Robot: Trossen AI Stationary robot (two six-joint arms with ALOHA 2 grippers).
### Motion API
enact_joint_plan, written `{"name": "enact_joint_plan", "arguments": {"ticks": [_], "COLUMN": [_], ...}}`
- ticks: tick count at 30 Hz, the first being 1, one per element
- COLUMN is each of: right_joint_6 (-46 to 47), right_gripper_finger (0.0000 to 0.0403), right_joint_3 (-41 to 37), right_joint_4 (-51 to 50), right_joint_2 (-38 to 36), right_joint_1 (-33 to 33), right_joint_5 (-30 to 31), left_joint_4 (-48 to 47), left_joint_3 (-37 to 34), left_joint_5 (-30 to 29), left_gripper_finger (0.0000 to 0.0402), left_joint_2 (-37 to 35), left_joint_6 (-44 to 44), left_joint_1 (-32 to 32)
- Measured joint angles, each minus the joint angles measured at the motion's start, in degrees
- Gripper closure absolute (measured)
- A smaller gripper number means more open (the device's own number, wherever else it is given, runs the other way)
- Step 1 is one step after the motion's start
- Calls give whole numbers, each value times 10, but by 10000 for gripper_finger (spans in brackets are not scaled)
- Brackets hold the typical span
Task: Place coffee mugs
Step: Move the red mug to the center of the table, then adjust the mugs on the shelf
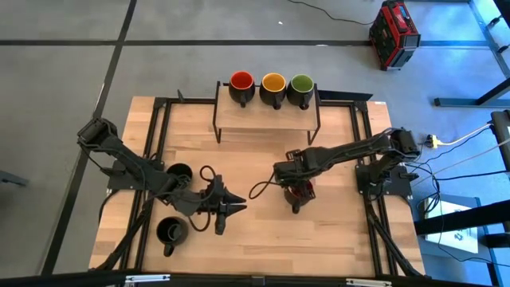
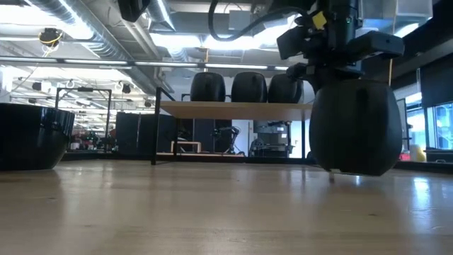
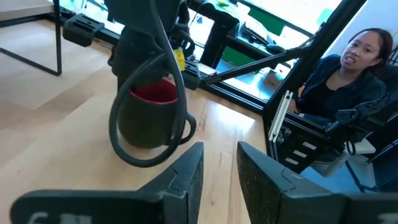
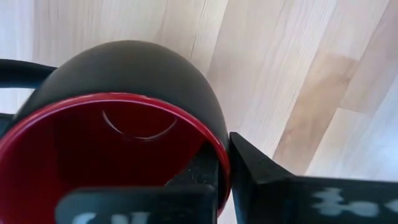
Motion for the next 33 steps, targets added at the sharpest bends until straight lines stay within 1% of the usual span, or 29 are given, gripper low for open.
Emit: {"name": "enact_joint_plan", "arguments": {"ticks": [6,11,13,15,18,22,25,27,30,33], "right_joint_6": [0,8,10,18,21,66,126,168,221,281], "right_gripper_finger": [373,360,349,329,286,229,199,187,181,184], "right_joint_3": [0,0,8,26,62,144,207,230,226,192], "right_joint_4": [2,12,1,-11,-36,-108,-146,-150,-144,-132], "right_joint_2": [9,13,12,8,8,7,-19,-49,-100,-152], "right_joint_1": [1,1,1,1,1,1,17,43,89,133], "right_joint_5": [0,8,9,9,10,10,4,17,61,114], "left_joint_4": [-1,-3,-3,-3,-3,-3,-3,-3,0,2], "left_joint_3": [0,0,0,0,0,0,0,0,0,0], "left_joint_5": [0,2,4,4,6,7,7,6,6,4], "left_gripper_finger": [310,310,310,310,310,310,310,310,310,310], "left_joint_2": [0,0,0,0,0,0,0,0,0,0], "left_joint_6": [0,0,0,3,10,13,13,13,13,13], "left_joint_1": [0,0,0,0,0,0,0,0,0,0]}}
